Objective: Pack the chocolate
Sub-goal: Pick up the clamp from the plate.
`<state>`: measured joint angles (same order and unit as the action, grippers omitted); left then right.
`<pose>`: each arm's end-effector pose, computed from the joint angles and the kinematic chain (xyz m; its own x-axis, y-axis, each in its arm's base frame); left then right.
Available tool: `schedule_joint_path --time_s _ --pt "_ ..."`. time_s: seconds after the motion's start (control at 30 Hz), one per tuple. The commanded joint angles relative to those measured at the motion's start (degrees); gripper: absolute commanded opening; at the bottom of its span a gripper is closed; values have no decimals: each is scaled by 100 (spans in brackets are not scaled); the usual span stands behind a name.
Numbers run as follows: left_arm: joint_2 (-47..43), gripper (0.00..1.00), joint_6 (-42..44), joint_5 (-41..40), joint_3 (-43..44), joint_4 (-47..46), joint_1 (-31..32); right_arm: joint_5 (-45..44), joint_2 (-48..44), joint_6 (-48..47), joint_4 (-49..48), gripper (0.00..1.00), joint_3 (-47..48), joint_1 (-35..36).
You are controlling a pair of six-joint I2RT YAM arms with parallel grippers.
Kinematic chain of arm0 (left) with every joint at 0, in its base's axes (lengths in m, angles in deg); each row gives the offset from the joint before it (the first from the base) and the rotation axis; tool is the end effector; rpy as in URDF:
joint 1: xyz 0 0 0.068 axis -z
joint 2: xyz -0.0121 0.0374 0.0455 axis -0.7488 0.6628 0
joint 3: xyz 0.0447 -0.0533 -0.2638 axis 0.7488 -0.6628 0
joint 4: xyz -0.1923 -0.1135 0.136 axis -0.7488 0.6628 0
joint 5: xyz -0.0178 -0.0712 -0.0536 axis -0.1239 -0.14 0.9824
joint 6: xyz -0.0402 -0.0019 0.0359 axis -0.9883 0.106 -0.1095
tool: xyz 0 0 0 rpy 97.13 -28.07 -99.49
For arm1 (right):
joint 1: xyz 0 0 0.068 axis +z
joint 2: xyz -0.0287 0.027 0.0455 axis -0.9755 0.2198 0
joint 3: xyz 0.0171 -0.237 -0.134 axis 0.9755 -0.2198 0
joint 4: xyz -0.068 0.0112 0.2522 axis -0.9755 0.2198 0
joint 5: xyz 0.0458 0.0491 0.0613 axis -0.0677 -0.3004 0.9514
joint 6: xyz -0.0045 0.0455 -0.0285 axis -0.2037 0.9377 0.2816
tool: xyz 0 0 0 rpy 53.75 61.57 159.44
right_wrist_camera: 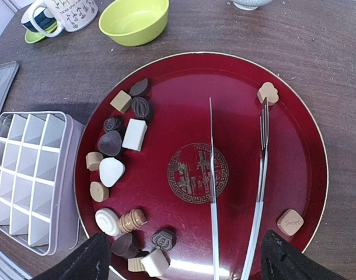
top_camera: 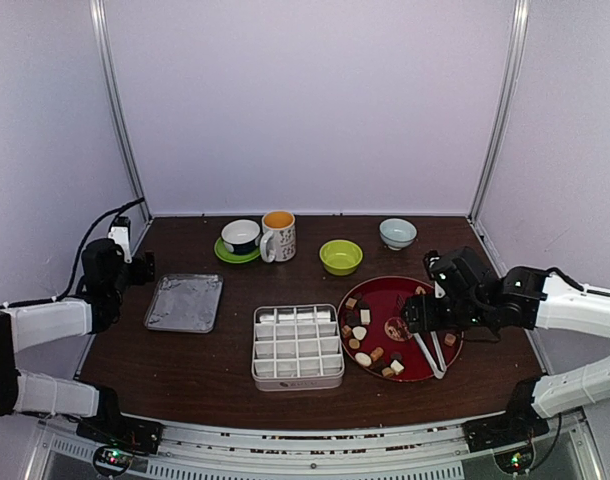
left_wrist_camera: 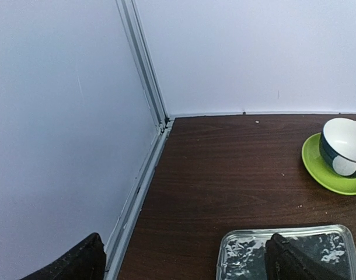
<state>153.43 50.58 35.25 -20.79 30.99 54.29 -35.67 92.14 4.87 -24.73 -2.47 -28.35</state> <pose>0.2404 -0.0129 0.2133 -0.2388 -0.0156 -0.9709 -0.2262 0.9733 0.0400 0.1456 0.1562 0.2438 -0.8034 -0.0481 -0.5936 -0.2275 0.9459 0.2313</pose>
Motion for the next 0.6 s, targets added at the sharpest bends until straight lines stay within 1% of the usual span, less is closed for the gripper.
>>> schedule_joint_path --time_s 0.0,0.13,0.27,0.4,0.5,0.57 --pt "305 98 295 405 -292 -1229 -93 68 96 -279 -233 89 64 -276" --pt "660 98 379 393 -311 -1526 -116 377 158 -430 -80 90 177 -444" --pt "751 98 364 373 -185 -1388 -164 623 127 -235 248 90 -48 -464" --pt "750 98 378 463 -198 -1393 -181 653 -38 106 -117 90 -523 -456" --pt "821 98 433 556 -96 -1291 -179 454 -168 120 -367 90 -606 -464" --pt "816 98 469 584 -111 -1316 -179 356 -149 111 -397 92 -620 -462"
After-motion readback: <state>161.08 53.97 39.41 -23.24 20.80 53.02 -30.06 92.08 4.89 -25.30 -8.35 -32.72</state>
